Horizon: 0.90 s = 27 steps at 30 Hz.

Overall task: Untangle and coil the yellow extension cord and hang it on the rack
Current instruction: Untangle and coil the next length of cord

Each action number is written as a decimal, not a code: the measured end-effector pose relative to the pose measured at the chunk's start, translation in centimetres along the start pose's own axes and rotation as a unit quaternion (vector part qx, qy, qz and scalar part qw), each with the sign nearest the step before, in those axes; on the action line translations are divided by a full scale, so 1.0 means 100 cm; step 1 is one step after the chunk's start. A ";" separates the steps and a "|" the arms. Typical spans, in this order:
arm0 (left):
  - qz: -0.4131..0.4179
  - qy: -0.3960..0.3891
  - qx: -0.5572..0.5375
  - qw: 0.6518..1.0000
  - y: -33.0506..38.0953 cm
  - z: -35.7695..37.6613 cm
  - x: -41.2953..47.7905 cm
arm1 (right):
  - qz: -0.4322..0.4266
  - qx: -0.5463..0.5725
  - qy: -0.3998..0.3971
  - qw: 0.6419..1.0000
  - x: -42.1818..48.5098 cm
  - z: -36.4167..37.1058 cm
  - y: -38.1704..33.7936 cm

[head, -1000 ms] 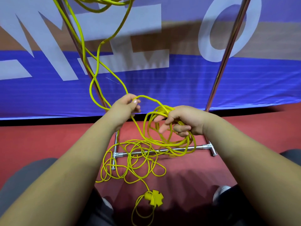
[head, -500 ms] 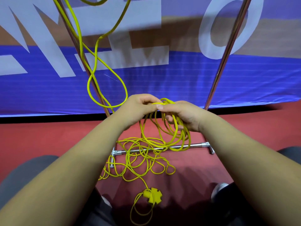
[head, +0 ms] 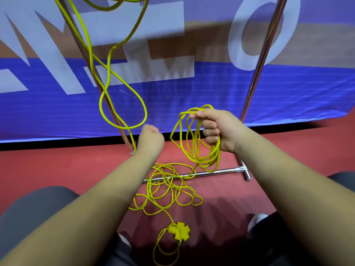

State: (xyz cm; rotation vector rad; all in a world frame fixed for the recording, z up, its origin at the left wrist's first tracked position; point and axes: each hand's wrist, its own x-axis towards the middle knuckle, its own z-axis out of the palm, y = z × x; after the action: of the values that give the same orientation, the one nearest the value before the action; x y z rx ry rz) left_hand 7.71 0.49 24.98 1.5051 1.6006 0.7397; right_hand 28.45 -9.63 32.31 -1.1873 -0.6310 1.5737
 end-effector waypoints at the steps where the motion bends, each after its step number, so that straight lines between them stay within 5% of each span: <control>1: -0.021 -0.061 0.104 0.992 -0.012 0.008 -0.004 | 0.000 0.024 -0.005 1.000 -0.003 -0.003 -0.004; 3: 0.018 -0.233 0.222 0.947 -0.040 0.027 -0.020 | 0.001 0.070 -0.022 0.997 -0.008 -0.009 -0.012; 6: 0.200 -0.418 0.355 0.812 -0.074 0.050 -0.044 | 0.004 0.116 -0.064 0.991 -0.014 -0.018 -0.020; 14: 0.183 -0.495 0.485 0.697 -0.103 0.076 -0.046 | 0.010 0.188 -0.191 0.963 -0.030 -0.033 -0.033; 16: 0.198 -0.461 0.496 0.709 -0.095 0.076 -0.041 | 0.014 0.192 -0.204 0.960 -0.034 -0.039 -0.037; 20: 0.246 -0.320 0.450 0.796 -0.051 0.062 -0.020 | 0.015 0.154 -0.178 0.972 -0.042 -0.044 -0.047; 24: 0.205 -0.190 0.202 0.939 0.016 0.023 -0.001 | 0.010 0.022 -0.078 0.997 -0.049 -0.039 -0.055; 27: 0.237 -0.123 0.056 0.962 0.074 -0.008 0.000 | -0.015 -0.021 0.011 1.000 -0.044 -0.033 -0.052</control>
State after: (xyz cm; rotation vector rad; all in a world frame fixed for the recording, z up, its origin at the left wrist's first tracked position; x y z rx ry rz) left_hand 10.86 1.44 31.71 2.0131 1.1205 0.6898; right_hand 33.49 -12.43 37.10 -1.2199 -0.6681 1.5263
